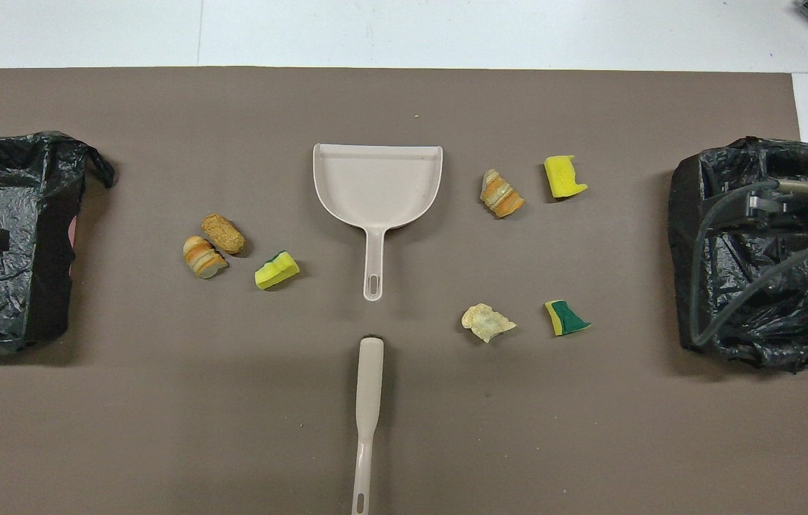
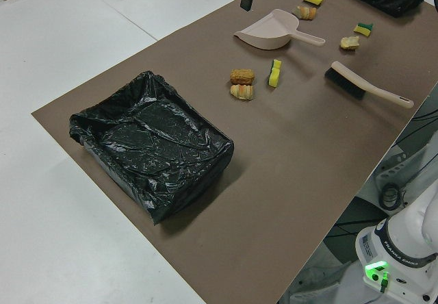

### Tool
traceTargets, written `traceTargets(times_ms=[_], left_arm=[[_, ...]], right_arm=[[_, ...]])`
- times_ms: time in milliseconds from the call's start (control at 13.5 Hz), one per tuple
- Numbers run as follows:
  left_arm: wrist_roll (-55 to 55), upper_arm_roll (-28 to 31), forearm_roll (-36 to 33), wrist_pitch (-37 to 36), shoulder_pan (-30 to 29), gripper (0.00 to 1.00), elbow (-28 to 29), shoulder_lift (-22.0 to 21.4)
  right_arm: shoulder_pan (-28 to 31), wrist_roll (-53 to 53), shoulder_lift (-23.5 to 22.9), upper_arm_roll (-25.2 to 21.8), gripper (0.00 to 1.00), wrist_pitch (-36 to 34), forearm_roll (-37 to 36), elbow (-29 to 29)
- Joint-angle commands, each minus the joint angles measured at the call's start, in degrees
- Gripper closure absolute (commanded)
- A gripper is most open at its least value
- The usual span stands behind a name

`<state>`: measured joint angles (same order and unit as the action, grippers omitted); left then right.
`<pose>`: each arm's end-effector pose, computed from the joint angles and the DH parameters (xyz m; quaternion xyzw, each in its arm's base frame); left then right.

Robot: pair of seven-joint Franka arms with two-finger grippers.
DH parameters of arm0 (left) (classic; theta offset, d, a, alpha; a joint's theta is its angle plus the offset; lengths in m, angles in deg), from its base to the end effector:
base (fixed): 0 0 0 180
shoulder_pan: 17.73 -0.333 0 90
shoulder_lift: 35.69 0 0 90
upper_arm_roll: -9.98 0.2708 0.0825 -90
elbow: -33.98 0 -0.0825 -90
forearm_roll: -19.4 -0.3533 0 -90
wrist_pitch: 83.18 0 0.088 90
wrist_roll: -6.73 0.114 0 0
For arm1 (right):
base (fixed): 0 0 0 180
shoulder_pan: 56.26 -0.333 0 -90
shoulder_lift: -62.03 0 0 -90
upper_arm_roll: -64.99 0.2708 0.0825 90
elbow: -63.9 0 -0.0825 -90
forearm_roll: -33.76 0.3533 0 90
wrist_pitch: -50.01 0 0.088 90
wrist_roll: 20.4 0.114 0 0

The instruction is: Sweep and dump trash in bin

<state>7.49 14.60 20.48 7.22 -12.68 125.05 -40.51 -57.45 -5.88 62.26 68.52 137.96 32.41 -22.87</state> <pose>0.5027 -0.0042 0.6078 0.9992 -0.0107 0.0361 0.0127 0.5183 0.0401 0.5960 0.9962 -0.0860 0.0141 0.0097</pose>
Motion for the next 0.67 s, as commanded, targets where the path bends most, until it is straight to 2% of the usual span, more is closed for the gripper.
traceTargets(times_ms=[0,593], left_arm=[[-0.5,-0.1,-0.8,-0.8,-0.1,0.00,0.2,-0.6],[-0.5,-0.1,-0.7,-0.8,-0.1,0.00,0.2,-0.6]], right_arm=[[0.5,-1.9,0.7,0.2,0.00,-0.1,0.5,-0.7],[0.5,-1.5,0.7,0.2,0.00,-0.1,0.5,-0.7]])
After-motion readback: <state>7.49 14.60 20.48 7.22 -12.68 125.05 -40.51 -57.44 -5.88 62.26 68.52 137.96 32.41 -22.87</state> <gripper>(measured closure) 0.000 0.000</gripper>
